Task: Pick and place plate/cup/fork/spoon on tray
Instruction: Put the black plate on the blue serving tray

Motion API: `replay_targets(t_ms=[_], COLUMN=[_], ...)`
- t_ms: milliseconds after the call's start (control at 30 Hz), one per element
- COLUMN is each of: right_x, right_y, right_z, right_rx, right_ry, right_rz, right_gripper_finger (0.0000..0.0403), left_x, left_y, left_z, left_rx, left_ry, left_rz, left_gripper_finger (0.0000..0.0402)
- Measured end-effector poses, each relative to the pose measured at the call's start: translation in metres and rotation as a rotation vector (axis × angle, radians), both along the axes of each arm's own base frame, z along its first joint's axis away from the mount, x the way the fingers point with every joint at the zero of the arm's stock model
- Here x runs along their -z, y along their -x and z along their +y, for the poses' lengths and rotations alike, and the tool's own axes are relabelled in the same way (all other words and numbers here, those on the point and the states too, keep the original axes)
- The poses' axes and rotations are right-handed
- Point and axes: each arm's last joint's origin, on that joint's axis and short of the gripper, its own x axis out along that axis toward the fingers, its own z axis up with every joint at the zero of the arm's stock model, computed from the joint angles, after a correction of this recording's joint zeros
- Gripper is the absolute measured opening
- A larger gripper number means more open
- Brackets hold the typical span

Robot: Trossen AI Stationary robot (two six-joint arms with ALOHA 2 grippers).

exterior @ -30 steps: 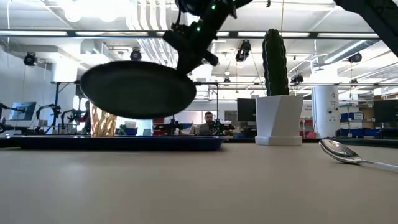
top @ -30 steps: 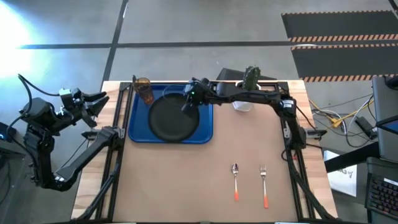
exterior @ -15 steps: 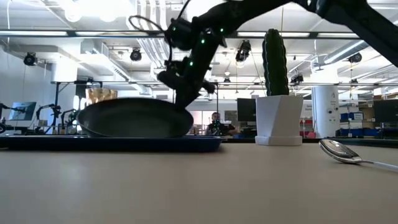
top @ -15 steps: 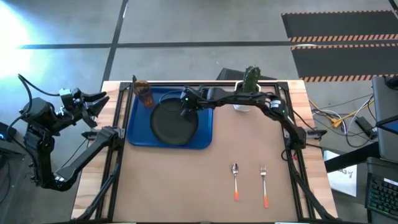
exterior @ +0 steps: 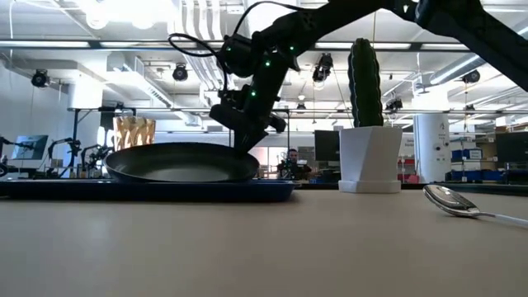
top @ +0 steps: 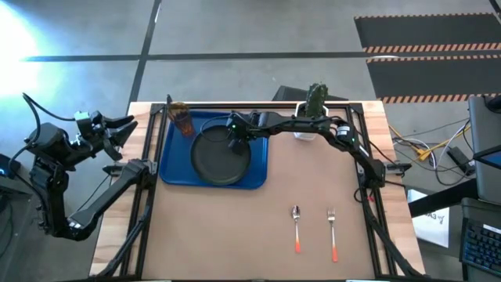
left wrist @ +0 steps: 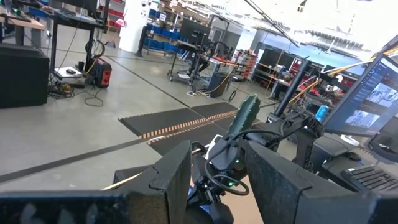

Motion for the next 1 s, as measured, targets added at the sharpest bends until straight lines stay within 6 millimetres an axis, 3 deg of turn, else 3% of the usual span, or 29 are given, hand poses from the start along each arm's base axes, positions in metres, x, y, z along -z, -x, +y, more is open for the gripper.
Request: replay_targets(t_ms=[300,767,867,1000], right_x=[0.0,-0.003,-0.015,-0.055], right_y=[0.0,0.0,0.002,0.005], right_z=[-0.002,-0.002,0.0,0.013], right_rx=[-0.008,-0.022,-0.021,-0.056], right_ry=[-0.009,0.009,0.012,0.031], right_rz=[-0.008,-0.015,-0.034,-0.121], right_gripper_finger=[0.0013,0.0087,0.0095,0.0096], left_x=[0.0,0.0,0.001,0.007], left_y=[0.0,0.0,0.0,0.0], left_z=[0.0,0.0,0.0,0.0], left_rx=[0.0,0.001,0.0,0.005], left_ry=[0.001,-0.001,0.003,0.008], left_rz=[0.0,0.002,0.007,0.072], left_gripper_finger=[0.0135,0.0135,0.0135,0.0134])
